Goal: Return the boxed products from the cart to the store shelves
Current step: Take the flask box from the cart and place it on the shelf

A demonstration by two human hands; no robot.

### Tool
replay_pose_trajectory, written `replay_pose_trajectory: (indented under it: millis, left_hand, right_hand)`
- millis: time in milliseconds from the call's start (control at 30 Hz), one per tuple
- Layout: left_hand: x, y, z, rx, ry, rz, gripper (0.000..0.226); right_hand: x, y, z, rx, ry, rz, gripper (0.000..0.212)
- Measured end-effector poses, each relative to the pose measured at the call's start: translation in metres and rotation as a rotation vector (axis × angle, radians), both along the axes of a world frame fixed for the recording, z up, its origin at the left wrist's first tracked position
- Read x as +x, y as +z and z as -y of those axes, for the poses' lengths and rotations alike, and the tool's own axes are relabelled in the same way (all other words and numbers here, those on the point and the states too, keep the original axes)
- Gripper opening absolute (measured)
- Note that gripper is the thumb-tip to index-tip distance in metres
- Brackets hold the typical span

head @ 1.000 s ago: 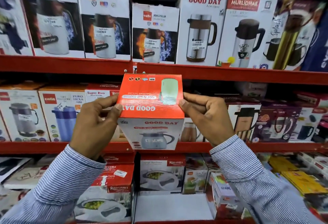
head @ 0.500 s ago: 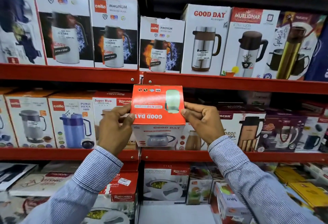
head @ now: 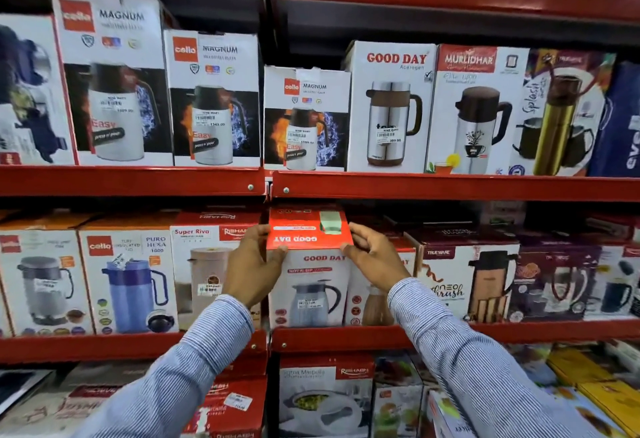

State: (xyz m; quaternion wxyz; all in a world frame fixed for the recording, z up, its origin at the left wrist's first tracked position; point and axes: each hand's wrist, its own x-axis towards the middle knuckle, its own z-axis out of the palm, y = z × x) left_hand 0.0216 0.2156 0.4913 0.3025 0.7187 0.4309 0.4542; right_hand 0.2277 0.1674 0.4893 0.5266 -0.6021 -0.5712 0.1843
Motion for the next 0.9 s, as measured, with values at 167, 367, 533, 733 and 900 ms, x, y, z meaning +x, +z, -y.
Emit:
replay_pose_trajectory:
  millis: [167, 367, 533, 733, 900]
  left_hand:
    - [0.024, -0.003, -0.004, 0.084, 0.034, -0.191, 0.07]
    - [0.029, -0.017, -0.018, 0.105, 0.005, -0.194, 0.08]
    - [0.026, -0.046, -0.003, 0.264, -0.014, -0.244, 0.076]
    - [0.02, -0.116, 0.042, 0.421, -0.094, -0.458, 0.081]
    - [0.014, -0.204, 0.085, 0.312, -0.219, -0.538, 0.084]
  right_hand:
    - [0.003, -0.002, -0.016, -0.128, 0.009, 0.031, 0.08]
    - [0.0, -0.009, -0.007, -0.146, 0.046, 0.171, 0.091]
    - [0.003, -0.04, 0.02, -0.081, -0.046, 0.488, 0.087]
    - [0.015, -0.117, 0.065, -0.113, -0.248, 0.844, 0.089]
    - [0.029, -0.206, 0.113, -0.281, -0.338, 0.794, 0.085]
